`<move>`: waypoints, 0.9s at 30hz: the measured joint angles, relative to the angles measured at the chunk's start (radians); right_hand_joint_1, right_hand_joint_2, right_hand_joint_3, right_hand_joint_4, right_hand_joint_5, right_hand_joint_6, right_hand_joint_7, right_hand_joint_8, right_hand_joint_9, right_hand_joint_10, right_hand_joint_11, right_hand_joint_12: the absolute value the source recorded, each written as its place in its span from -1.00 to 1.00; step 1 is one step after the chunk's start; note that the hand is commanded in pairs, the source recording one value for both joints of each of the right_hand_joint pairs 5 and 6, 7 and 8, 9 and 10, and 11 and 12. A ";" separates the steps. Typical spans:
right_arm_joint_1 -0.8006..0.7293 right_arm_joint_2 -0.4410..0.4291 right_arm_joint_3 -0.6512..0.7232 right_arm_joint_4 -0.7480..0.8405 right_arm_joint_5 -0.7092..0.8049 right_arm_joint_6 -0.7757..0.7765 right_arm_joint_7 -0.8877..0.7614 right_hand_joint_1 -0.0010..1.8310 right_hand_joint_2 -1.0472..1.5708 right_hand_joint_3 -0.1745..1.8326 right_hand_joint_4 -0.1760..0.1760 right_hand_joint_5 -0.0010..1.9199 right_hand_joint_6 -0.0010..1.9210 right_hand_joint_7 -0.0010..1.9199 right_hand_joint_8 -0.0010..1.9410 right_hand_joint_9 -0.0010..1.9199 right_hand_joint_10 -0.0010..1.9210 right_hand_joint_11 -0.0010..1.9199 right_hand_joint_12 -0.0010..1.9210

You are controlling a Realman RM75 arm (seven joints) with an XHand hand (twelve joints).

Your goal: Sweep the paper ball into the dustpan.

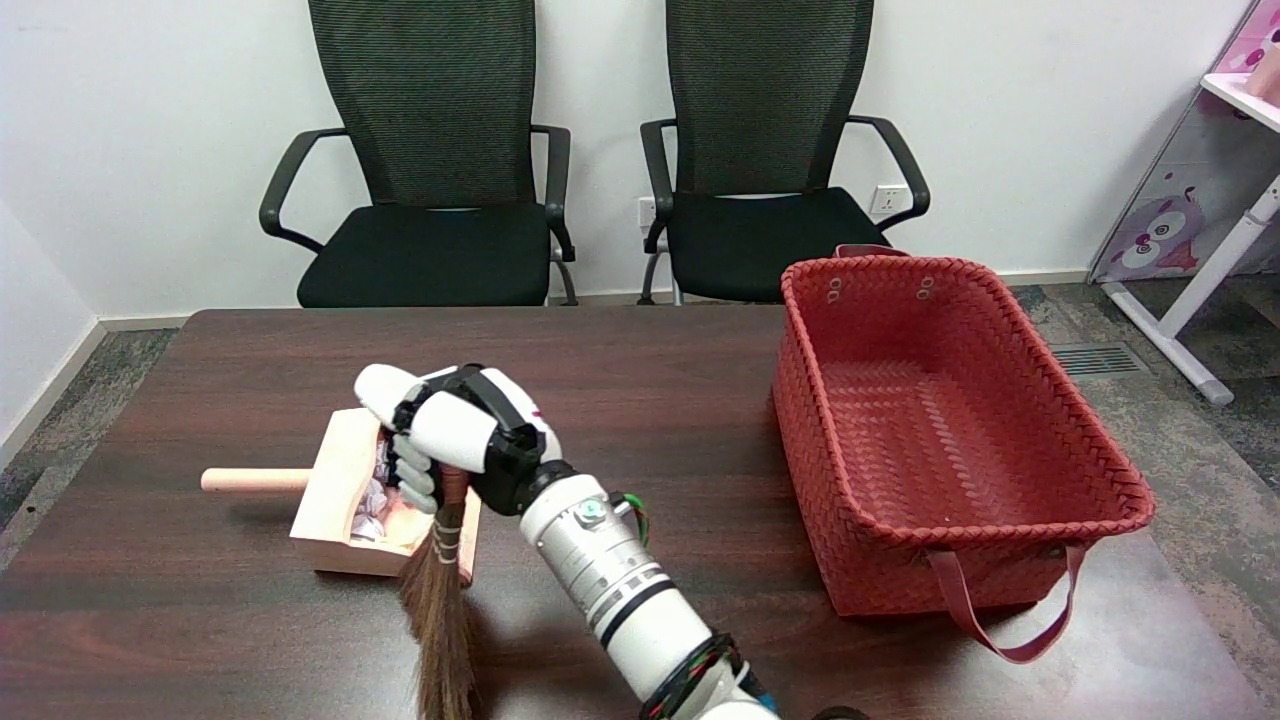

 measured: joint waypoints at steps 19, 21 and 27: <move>-0.018 0.115 0.030 -0.087 0.080 -0.008 -0.008 0.12 1.00 0.13 0.17 1.00 1.00 1.00 0.98 1.00 1.00 1.00 1.00; -0.018 0.123 0.034 -0.090 0.086 -0.009 -0.008 0.13 1.00 0.08 0.16 1.00 1.00 1.00 0.98 1.00 1.00 1.00 1.00; -0.012 0.152 0.047 -0.095 0.101 -0.026 -0.009 0.13 1.00 0.02 0.16 1.00 1.00 1.00 0.98 1.00 1.00 1.00 1.00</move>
